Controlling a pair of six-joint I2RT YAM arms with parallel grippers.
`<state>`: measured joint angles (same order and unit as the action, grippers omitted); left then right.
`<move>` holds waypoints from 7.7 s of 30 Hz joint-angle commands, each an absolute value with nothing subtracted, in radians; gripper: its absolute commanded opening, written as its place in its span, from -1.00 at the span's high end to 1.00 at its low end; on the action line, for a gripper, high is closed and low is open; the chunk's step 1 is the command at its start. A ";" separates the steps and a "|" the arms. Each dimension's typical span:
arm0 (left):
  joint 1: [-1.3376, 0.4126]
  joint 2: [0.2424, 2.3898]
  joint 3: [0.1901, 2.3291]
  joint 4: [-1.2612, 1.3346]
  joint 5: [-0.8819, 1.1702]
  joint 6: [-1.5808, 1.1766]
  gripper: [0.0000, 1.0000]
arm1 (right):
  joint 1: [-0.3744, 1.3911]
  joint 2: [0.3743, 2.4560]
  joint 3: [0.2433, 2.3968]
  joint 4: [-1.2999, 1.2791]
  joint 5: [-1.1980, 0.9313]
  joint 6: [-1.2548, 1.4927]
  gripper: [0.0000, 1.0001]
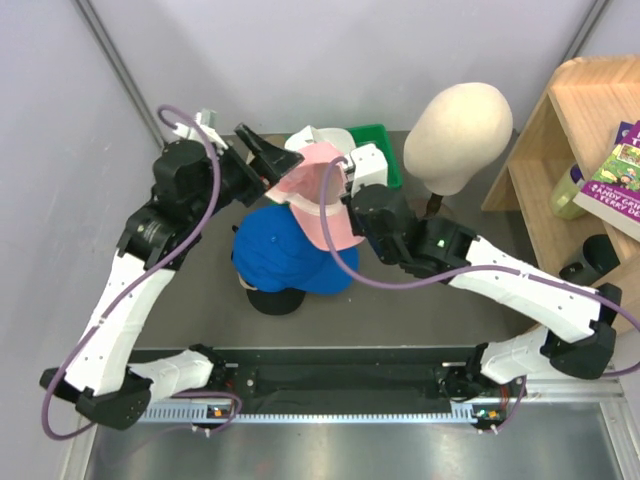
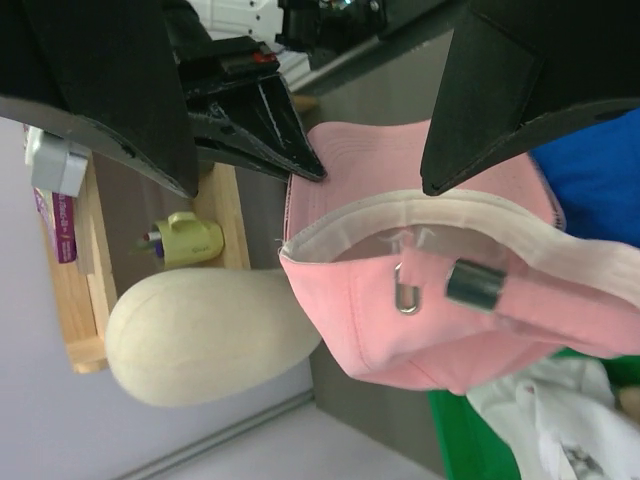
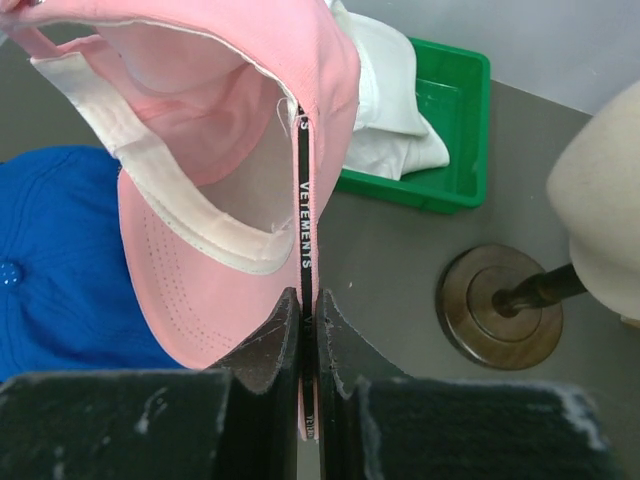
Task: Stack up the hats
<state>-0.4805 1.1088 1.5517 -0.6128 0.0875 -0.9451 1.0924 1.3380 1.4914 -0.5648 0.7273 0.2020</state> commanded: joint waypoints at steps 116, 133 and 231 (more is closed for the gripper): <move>-0.423 0.601 1.054 -0.821 -0.273 -1.008 1.00 | 1.290 0.827 0.383 0.476 0.254 1.379 -0.64; -0.423 0.575 1.019 -0.833 -0.270 -1.057 1.00 | 1.210 1.321 0.356 1.150 0.160 1.505 -0.57; -0.425 0.761 1.374 -0.835 -0.542 -0.477 -0.98 | 1.138 1.275 0.529 0.799 0.166 1.258 1.00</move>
